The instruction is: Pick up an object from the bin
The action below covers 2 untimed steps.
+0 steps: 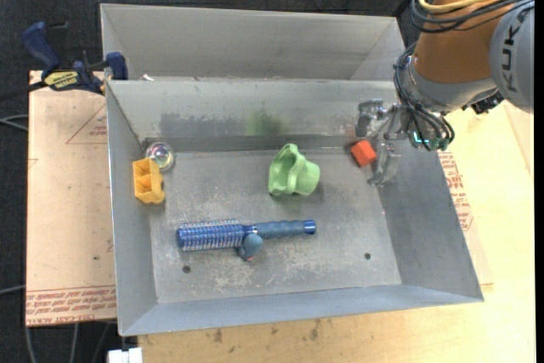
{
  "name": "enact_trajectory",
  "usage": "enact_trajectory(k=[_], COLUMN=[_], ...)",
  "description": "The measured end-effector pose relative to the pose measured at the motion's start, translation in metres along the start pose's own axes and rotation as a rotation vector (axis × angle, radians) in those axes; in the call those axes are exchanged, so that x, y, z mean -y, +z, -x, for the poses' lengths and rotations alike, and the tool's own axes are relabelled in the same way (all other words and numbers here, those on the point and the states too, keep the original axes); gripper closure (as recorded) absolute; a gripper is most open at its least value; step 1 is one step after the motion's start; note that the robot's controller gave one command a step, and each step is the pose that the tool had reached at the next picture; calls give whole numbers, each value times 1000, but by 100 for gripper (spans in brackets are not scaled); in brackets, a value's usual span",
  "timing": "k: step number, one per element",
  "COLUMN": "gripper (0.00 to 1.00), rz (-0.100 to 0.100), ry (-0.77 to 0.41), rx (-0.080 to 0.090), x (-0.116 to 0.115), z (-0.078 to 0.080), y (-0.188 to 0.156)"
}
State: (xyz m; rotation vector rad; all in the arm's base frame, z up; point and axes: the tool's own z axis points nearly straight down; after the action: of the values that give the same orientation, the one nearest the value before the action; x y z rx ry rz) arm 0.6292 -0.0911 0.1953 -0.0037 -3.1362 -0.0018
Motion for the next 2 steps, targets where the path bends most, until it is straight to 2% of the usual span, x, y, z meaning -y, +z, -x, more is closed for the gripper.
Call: enact_trajectory(k=[1, 2], gripper=[0, 0], rz=[2, 3], ry=[-243, -203], rx=[3, 1], x=[-62, -108], z=[19, -5], y=[66, 129])
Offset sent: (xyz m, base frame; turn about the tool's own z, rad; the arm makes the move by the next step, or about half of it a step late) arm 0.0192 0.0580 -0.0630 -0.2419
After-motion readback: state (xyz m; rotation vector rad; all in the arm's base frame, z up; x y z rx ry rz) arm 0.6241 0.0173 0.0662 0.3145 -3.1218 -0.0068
